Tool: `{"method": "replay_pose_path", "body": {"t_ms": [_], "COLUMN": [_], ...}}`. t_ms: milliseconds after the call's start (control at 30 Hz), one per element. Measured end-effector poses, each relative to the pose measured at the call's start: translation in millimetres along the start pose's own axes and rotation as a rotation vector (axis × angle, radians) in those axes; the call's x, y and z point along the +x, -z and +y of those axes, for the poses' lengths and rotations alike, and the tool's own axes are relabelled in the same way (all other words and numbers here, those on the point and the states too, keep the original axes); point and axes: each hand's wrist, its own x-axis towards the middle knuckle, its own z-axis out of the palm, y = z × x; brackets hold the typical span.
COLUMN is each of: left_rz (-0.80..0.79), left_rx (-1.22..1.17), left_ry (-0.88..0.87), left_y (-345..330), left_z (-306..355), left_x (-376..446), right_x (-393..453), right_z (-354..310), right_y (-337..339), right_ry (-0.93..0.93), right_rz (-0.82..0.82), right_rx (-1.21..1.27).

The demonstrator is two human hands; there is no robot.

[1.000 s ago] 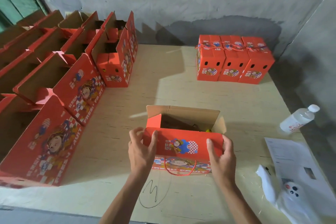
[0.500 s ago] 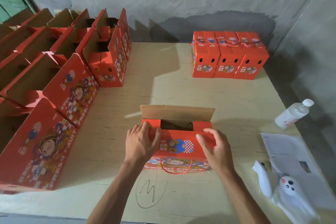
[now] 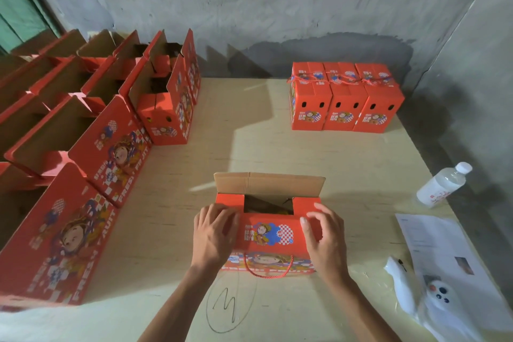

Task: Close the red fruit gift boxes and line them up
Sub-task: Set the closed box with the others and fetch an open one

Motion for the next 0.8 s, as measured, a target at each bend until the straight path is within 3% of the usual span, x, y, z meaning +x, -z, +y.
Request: {"method": "replay_pose_path", "body": {"t_ms": [300, 433, 500, 600, 633, 800], "left_rz": [0.009, -0.059, -0.090, -0.183, -0.204, -0.228], "left_rx": [-0.041, -0.092, -0.199, -0.637, -0.723, -0.649], "left_ry": [0.106, 0.225, 0.390, 0.802, 0.840, 0.784], "left_y": [-1, -1, -2, 3, 4, 8], "left_z": [5, 5, 2, 1, 1, 2], "left_x": [1, 2, 2, 8, 10, 11], "right_x": [6, 5, 4, 5, 5, 9], "right_z": [0, -1, -3, -5, -6, -6], "right_y": [-3, -5, -6, -4, -3, -2], "right_ry": [-0.134, -0.211, -0.340, -0.492, -0.504, -0.509], "right_rz": [-0.089, -0.091, -0.110, -0.192, -0.200, -0.212], "right_rx": [-0.005, 0.091, 0.165, 0.151, 0.137, 0.129]}}
